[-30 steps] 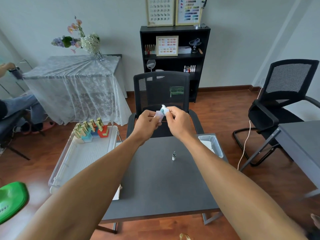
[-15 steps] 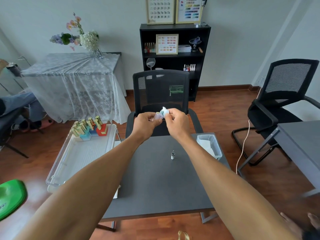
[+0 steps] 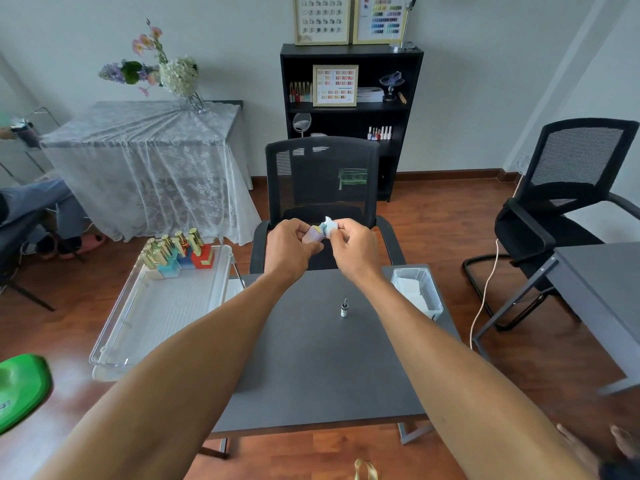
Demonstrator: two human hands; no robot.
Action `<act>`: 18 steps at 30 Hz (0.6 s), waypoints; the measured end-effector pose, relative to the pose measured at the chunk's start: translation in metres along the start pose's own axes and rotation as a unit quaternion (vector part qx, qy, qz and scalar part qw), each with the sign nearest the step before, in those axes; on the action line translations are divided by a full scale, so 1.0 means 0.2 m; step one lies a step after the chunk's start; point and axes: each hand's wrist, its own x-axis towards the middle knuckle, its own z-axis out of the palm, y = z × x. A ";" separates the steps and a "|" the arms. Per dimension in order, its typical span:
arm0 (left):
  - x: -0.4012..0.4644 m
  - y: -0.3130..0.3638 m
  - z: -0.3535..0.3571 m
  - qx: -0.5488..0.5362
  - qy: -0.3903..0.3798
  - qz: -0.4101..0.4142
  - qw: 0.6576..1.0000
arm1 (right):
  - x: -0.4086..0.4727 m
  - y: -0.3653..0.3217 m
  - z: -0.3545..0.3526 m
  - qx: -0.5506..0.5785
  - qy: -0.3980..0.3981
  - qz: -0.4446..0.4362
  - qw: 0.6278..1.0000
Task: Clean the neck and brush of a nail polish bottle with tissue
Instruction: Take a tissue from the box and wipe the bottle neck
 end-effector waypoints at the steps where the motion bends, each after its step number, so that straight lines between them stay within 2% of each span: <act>1: 0.00 0.00 0.00 0.000 0.002 -0.001 1.000 | 0.00 0.00 -0.01 0.008 -0.002 0.013 1.000; 7: -0.01 -0.03 -0.01 -0.036 -0.002 -0.018 0.999 | 0.04 0.00 -0.03 0.071 0.056 0.155 0.984; 18: -0.02 -0.02 -0.04 -0.060 -0.011 -0.016 0.998 | 0.07 -0.14 0.03 0.165 0.040 0.163 0.972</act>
